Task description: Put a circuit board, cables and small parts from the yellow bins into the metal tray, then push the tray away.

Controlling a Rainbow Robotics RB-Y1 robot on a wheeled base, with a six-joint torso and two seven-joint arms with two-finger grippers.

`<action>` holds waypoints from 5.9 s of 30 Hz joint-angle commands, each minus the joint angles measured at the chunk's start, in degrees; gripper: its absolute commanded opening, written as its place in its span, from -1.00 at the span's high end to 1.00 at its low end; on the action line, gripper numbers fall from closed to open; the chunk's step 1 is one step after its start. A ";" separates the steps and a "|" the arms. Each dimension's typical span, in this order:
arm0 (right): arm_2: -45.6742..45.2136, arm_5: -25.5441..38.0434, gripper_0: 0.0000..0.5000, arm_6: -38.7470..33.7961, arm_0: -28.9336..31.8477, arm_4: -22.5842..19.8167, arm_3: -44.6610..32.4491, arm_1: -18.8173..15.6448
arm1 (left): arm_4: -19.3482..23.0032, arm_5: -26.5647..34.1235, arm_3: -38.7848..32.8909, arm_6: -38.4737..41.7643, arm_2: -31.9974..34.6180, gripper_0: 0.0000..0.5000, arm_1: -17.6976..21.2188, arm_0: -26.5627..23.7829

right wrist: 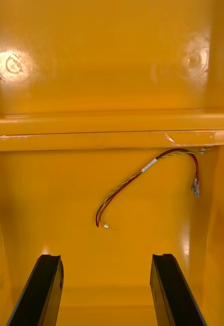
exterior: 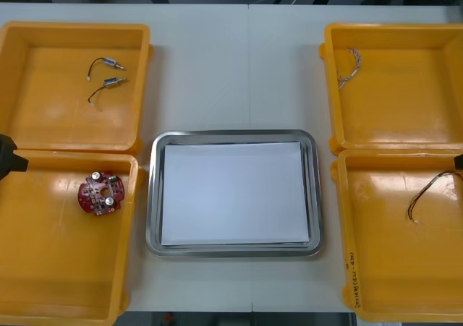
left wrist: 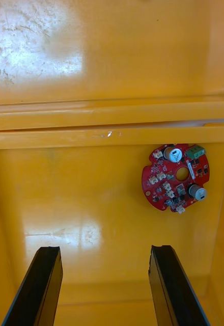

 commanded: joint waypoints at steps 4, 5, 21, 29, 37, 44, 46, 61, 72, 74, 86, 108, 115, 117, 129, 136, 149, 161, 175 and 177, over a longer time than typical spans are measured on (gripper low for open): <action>0.64 -0.90 -1.00 -2.35 -1.10 -1.02 -1.78 0.22 | -0.49 0.35 -1.52 0.47 1.58 -1.00 2.58 0.89; 0.64 -0.90 -1.00 -2.35 -1.10 -1.02 -1.78 0.22 | -0.49 0.35 -1.52 0.47 1.58 -1.00 2.58 0.89; 0.64 -0.90 -1.00 -2.35 -1.10 -1.02 -1.78 0.22 | -0.49 0.35 -1.52 0.47 1.58 -1.00 2.58 0.89; 0.64 -0.90 -1.00 -2.35 -1.10 -1.02 -1.78 0.22 | -0.49 0.35 -1.52 0.47 1.58 -1.00 2.58 0.89; 0.64 -0.90 -1.00 -2.35 -1.10 -1.02 -1.78 0.22 | -0.49 0.35 -1.52 0.47 1.58 -1.00 2.58 0.89; 0.64 -0.90 -1.00 -2.35 -1.10 -1.02 -1.78 0.22 | -0.49 0.35 -1.52 0.47 1.58 -1.00 2.58 0.89; 0.64 -0.90 -1.00 -2.35 -1.10 -1.02 -1.78 0.22 | -0.49 0.35 -1.52 0.47 1.58 -1.00 2.58 0.89; 0.64 -0.90 -1.00 -2.35 -1.10 -1.02 -1.78 0.22 | -0.49 0.35 -1.52 0.47 1.58 -1.00 2.58 0.89; 0.64 -0.90 -1.00 -2.35 -1.10 -1.02 -1.78 0.22 | -0.49 0.35 -1.52 0.47 1.58 -1.00 2.58 0.89; 0.64 -0.90 -1.00 -2.35 -1.10 -1.02 -1.78 0.22 | -0.49 0.35 -1.52 0.47 1.58 -1.00 2.58 0.89; 0.64 -0.90 -1.00 -2.35 -1.10 -1.02 -1.78 0.22 | -0.49 0.35 -1.52 0.47 1.58 -1.00 2.58 0.89; 0.64 -0.90 -1.00 -2.35 -1.10 -1.02 -1.78 0.22 | -0.49 0.35 -1.52 0.47 1.58 -1.00 2.58 0.89; 0.64 -0.90 -1.00 -2.35 -1.10 -1.02 -1.78 0.22 | -0.66 0.35 -0.64 0.38 0.70 -1.00 1.79 1.77; 0.64 -0.90 -1.00 -2.35 -1.10 -1.02 -1.78 0.22 | -0.66 0.35 -0.64 0.29 0.26 -1.00 2.23 1.68; -0.95 1.21 -1.00 -2.71 -2.33 -1.99 -2.04 0.14 | -1.10 0.35 -0.64 -5.60 -0.71 -1.00 2.93 1.77; -0.68 1.12 -1.00 -3.06 -2.16 -1.63 -2.04 0.22 | -0.75 0.35 -0.64 -12.54 -0.88 -1.00 2.93 2.47; 3.01 -2.31 -1.00 -2.88 -1.28 -0.76 2.26 0.31 | 1.98 -1.46 -2.31 -21.68 -2.99 -1.00 2.93 5.29; 7.32 -14.61 -1.00 -0.95 7.07 -0.32 4.11 0.31 | 5.14 -12.01 -3.72 -30.73 -4.93 -1.00 3.20 9.68; 15.75 -25.25 -1.00 0.81 8.83 4.34 10.88 0.40 | 6.90 -24.05 -3.72 -33.72 -13.98 -1.00 7.15 10.12; 16.19 -26.04 -1.00 1.34 8.83 4.87 11.84 0.40 | 7.16 -25.36 -3.72 -34.16 -14.86 -1.00 7.86 10.21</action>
